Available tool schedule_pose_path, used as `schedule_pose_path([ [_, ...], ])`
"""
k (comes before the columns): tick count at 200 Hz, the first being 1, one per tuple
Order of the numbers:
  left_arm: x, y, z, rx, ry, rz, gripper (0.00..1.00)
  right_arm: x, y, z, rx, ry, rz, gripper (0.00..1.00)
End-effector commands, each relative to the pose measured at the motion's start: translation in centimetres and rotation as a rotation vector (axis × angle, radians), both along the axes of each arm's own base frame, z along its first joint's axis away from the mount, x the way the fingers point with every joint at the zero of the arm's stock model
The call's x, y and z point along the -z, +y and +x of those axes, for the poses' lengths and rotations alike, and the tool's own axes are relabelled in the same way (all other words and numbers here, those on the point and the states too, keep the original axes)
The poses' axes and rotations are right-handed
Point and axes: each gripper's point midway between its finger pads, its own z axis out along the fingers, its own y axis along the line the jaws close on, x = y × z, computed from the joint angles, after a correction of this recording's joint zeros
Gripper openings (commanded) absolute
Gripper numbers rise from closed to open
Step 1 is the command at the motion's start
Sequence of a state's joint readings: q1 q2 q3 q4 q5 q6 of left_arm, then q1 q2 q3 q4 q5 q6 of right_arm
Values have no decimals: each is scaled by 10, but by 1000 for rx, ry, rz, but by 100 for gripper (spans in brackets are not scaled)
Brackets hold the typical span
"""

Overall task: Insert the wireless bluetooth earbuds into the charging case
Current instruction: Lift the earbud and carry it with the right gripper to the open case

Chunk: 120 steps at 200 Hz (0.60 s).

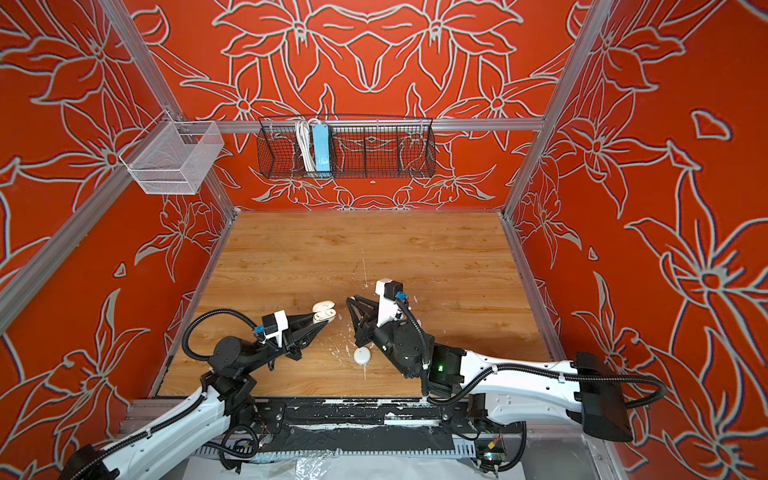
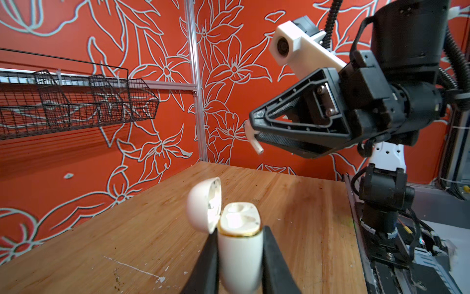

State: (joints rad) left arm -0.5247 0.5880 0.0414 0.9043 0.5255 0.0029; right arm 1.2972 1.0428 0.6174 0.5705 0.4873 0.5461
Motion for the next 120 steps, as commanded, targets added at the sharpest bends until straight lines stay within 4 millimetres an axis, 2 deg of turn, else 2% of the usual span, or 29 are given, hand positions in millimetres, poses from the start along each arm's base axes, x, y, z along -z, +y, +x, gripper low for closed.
schedule_pose_path([
  [1,-13,-4,-16,66,-90,-11,0,-24,17,-21,-117,-113,74,12],
  [30,-14,-6,-25,109,-125,-5,0,-24,28,-36,-189,-177,103,12],
  [59,-14,-7,-29,118,-141,-3,0,-16,26,-44,-213,-200,128,12],
  [120,-19,-13,-40,176,-170,-1,0,0,20,-43,-194,-180,142,12],
])
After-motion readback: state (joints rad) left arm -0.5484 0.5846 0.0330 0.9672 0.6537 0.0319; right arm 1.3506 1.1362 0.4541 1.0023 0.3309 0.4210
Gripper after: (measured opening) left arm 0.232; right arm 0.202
